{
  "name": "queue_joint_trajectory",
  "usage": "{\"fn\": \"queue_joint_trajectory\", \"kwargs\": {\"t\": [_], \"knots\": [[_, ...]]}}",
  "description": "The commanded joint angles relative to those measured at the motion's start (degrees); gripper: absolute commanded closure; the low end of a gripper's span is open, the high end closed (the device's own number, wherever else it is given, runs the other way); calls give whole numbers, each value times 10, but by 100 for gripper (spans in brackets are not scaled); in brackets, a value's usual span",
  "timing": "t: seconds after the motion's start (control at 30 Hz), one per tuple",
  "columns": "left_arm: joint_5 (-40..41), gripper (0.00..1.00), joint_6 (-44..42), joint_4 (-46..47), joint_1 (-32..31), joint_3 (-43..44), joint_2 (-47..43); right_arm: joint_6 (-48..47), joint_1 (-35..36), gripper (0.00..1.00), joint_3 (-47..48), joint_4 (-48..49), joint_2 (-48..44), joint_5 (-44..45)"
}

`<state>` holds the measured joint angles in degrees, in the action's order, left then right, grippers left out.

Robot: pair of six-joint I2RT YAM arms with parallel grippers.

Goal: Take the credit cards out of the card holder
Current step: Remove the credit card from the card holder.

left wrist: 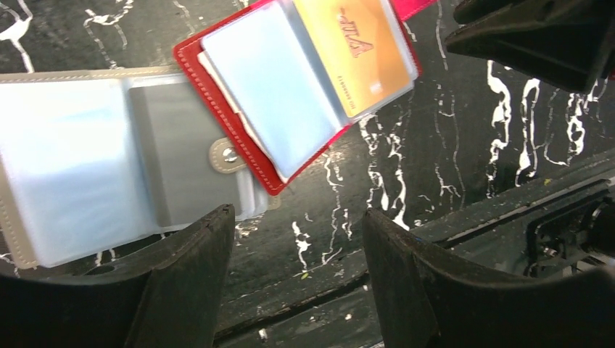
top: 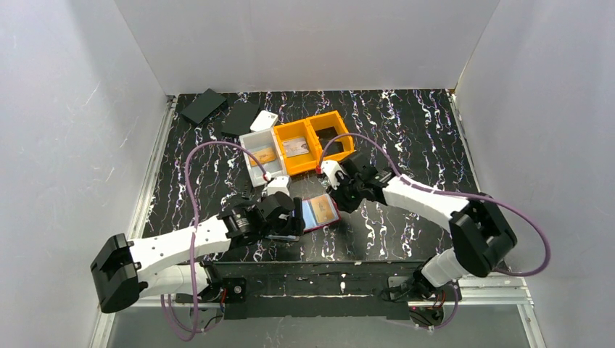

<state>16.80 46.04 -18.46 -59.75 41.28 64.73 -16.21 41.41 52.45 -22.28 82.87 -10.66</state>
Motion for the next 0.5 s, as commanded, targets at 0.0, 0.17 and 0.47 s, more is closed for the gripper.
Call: {"fn": "queue_joint_trajectory", "kwargs": {"t": [0.0, 0.17, 0.47], "knots": [[51, 38, 15, -15, 5, -32, -41, 56, 7, 70, 27, 32, 32, 76], [47, 39, 17, 14, 11, -58, -55, 75, 8, 71, 32, 41, 62, 64], [18, 42, 15, 67, 18, -73, -25, 95, 8, 70, 49, 38, 97, 24]]}}
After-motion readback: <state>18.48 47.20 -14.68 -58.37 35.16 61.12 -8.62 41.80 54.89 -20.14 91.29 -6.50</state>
